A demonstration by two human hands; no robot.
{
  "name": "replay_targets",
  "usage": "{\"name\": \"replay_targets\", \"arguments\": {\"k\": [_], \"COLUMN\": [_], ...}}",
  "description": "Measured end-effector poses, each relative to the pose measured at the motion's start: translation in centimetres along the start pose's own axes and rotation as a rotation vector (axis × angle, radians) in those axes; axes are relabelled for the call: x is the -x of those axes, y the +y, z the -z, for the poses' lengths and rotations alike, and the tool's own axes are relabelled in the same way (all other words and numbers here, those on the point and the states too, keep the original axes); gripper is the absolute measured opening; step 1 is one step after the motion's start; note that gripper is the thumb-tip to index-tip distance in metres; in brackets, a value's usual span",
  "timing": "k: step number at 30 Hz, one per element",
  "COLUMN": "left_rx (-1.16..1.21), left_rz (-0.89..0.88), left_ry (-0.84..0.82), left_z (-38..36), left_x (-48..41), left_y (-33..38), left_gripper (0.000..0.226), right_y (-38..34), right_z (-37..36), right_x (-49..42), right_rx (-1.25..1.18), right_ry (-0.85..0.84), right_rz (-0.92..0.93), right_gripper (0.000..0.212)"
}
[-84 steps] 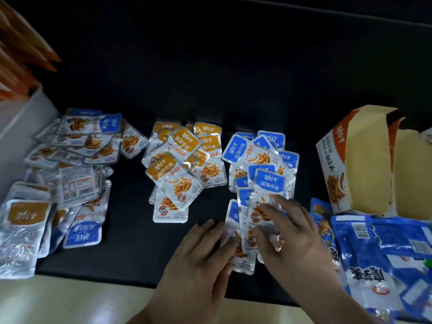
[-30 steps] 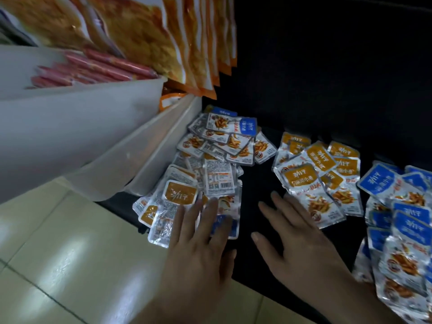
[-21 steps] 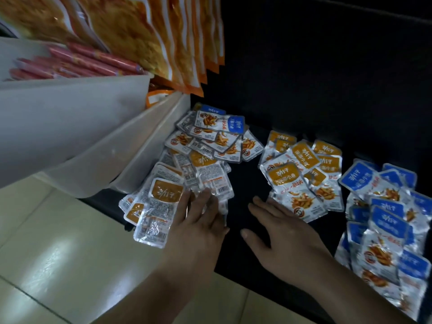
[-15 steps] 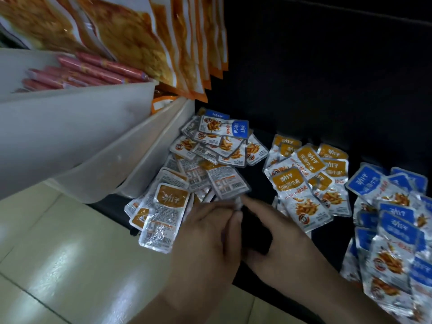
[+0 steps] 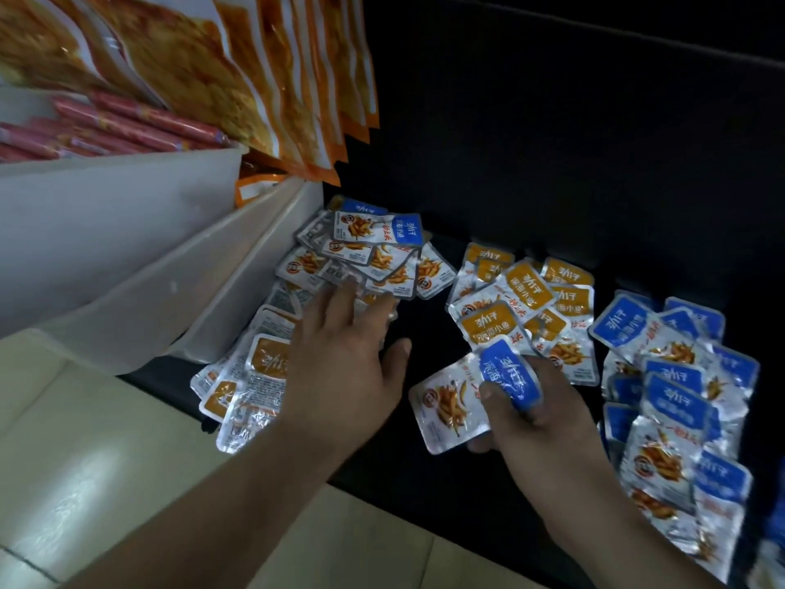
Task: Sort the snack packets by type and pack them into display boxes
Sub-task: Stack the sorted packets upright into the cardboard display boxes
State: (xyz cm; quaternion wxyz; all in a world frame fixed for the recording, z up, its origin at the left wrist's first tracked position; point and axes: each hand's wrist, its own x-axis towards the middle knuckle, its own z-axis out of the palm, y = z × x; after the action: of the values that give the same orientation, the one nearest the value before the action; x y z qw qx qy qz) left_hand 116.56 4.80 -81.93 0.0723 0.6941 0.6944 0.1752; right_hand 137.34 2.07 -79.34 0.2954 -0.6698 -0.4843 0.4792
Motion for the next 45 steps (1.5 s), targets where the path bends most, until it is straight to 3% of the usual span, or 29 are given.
{"name": "replay_targets", "arguments": {"k": [3,5,8,13,16,19,23,27,30,35,39,41,45], "left_rx": [-0.233,-0.228,-0.105,0.138,0.442,0.669,0.753,0.856,0.892,0.928,0.998,0.93,0.366], "left_rz": [0.011,-0.042,-0.1,-0.088,-0.007,0.076,0.125,0.124,0.232,0.43,0.432,0.379,0.095], "left_ry": [-0.22,-0.177,-0.081,0.047,0.139,0.086,-0.009,-0.122,-0.171,-0.129,-0.162,-0.23,-0.159], "left_z": [-1.9,-2.8,-3.1,-0.9,1.1,1.7,0.8,0.2,0.1,-1.4,-2.4,-2.9,-4.2], "left_x": [-0.9,-0.3,0.9,1.5,2.4,3.7,4.5,4.7,4.1,2.4,0.2,-0.8,-0.6], "left_y": [-1.0,-1.1,-0.7,1.6,4.6,7.2,9.3,11.5,12.2,11.1,10.9,10.6,9.1], "left_gripper": [0.07,0.06,0.04,0.066,0.069,0.075,0.055,0.004,0.023,0.022,0.023,0.025,0.014], "right_y": [-0.5,-0.5,-0.2,0.2,-0.1,-0.5,-0.7,-0.4,0.5,2.0,2.9,3.3,4.3], "right_z": [0.9,1.6,2.6,3.8,4.4,5.2,6.5,8.0,9.3,11.3,12.1,12.6,13.6], "right_x": [-0.1,-0.2,-0.3,0.2,0.6,0.8,1.2,1.6,2.0,2.1,2.4,2.4,2.3], "right_rx": [-0.046,-0.074,-0.092,-0.075,-0.087,-0.127,-0.167,-0.196,-0.206,-0.093,-0.06,-0.041,-0.024], "right_ry": [0.026,0.049,0.061,0.089,0.092,0.101,0.094,0.071,0.103,0.171,0.172,0.17,0.17], "right_rz": [-0.001,0.018,0.033,0.021,0.032,0.035,0.059,0.034,0.035,0.027,0.02,0.003,-0.042], "right_gripper": [0.02,0.032,0.047,0.04,0.04,0.042,0.045,0.043,0.046,0.048,0.047,0.049,0.057]}}
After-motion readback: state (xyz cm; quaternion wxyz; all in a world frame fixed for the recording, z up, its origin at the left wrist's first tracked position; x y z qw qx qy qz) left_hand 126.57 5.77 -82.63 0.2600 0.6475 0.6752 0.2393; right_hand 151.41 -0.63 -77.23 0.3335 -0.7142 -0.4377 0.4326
